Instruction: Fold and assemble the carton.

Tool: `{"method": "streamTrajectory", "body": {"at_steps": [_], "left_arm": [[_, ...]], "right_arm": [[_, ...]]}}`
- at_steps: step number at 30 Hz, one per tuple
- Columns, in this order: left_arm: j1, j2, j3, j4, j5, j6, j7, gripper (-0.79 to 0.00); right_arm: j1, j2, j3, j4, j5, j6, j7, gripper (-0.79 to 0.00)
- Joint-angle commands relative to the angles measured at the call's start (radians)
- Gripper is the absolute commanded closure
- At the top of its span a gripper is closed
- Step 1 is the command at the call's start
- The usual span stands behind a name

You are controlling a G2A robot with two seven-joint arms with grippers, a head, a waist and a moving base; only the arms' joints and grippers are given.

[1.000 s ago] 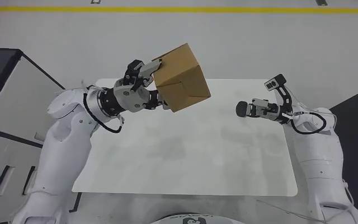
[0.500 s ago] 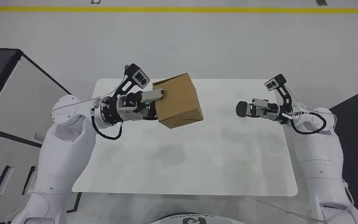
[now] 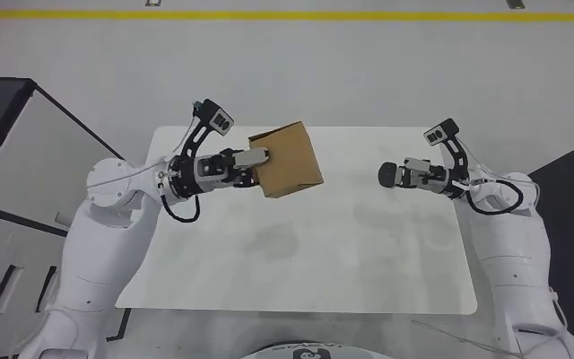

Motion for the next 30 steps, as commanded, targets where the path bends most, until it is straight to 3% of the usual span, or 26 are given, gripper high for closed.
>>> {"method": "streamTrajectory", "body": {"at_steps": [1, 6, 14, 24, 27, 30], "left_arm": [[-0.009, -0.005, 0.007, 0.025, -0.059, -0.096, -0.01, 0.0], [-0.042, -0.018, 0.052, 0.094, -0.117, -0.243, -0.068, 0.0], [-0.131, -0.044, 0.125, 0.214, -0.281, -0.388, -0.213, 0.0], [-0.145, -0.048, 0.128, 0.236, -0.284, -0.41, -0.203, 0.0], [-0.127, -0.056, 0.133, 0.247, -0.306, -0.501, -0.179, 0.0], [-0.128, -0.072, 0.154, 0.258, -0.373, -0.532, -0.148, 0.0]], "right_arm": [[0.0, 0.0, 0.0, 0.0, 0.0, 0.0, 0.0, -0.785], [0.0, 0.0, 0.0, 0.0, 0.0, 0.0, 0.0, -0.785], [0.0, 0.0, 0.0, 0.0, 0.0, 0.0, 0.0, -0.785], [0.0, 0.0, 0.0, 0.0, 0.0, 0.0, 0.0, -0.785], [0.0, 0.0, 0.0, 0.0, 0.0, 0.0, 0.0, -0.785], [0.0, 0.0, 0.0, 0.0, 0.0, 0.0, 0.0, -0.785]]}}
